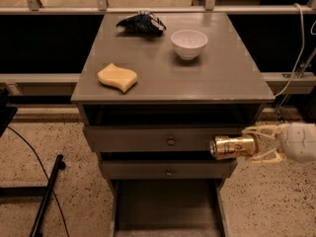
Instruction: Pick orange can from bottom drawer and place on counter
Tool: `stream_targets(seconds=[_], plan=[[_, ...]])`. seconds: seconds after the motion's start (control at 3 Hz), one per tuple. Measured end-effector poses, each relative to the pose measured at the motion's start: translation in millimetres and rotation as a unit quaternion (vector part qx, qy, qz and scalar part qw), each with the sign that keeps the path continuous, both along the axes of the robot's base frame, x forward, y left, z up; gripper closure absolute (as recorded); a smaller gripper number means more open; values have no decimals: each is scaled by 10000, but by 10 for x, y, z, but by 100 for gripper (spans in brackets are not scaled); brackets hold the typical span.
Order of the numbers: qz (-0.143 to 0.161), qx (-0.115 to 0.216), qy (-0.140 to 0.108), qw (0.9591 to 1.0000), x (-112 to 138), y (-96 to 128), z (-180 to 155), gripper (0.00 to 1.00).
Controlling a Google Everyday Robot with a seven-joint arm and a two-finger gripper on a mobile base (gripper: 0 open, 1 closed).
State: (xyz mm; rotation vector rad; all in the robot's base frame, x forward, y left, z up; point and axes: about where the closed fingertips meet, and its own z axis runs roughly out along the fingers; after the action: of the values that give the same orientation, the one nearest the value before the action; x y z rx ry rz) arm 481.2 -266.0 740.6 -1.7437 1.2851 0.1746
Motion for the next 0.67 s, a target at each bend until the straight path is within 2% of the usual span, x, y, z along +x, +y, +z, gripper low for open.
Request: stream_targets(seconds=[0.67], plan=[[-6,-233,-190,9995,271,-96,766,100]])
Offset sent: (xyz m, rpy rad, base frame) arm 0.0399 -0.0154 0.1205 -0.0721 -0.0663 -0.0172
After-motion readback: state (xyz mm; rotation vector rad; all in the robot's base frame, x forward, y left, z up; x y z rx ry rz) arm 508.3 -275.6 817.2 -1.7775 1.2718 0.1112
